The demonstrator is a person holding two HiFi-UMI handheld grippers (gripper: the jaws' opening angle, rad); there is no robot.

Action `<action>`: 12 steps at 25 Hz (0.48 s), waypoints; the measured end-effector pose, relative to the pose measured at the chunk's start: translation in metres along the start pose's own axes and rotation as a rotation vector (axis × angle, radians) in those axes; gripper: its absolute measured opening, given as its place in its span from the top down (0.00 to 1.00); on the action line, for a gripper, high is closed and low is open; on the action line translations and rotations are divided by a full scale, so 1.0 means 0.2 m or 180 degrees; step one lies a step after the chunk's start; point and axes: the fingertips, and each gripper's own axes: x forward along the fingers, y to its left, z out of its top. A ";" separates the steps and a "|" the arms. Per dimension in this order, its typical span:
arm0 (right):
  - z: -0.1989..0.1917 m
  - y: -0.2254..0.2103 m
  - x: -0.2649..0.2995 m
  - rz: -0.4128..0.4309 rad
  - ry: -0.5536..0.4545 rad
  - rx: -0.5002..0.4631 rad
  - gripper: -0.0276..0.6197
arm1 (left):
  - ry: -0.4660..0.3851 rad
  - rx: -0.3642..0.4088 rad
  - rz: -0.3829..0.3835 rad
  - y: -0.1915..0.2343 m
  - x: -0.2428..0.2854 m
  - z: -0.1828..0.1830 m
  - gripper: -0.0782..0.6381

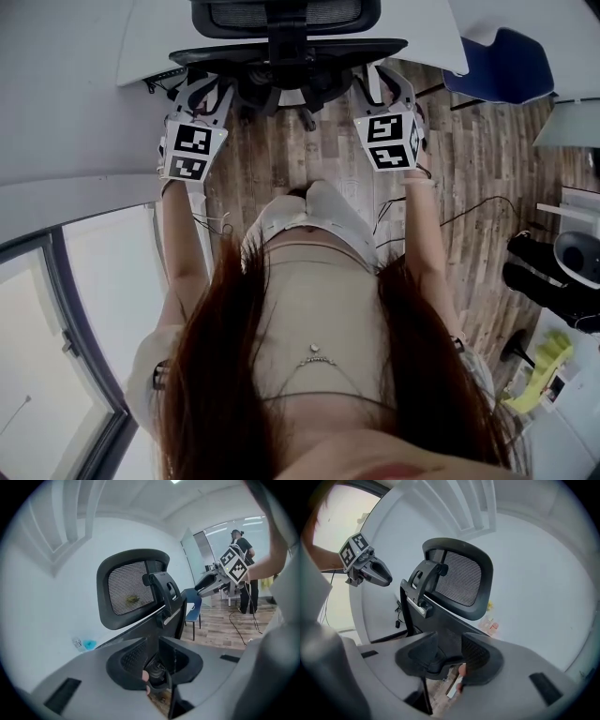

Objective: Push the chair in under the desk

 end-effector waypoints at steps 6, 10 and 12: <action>0.02 0.08 -0.08 -0.0065 -0.0035 0.0100 0.75 | -0.0101 -0.0094 -0.0036 -0.05 -0.12 -0.01 0.83; 0.01 0.13 -0.13 -0.0065 -0.0070 0.0227 0.79 | -0.0161 -0.0135 -0.0043 -0.07 -0.16 -0.01 0.86; 0.02 0.15 -0.14 -0.0046 -0.0112 0.0318 0.80 | -0.0190 -0.0168 -0.0050 -0.09 -0.17 -0.01 0.86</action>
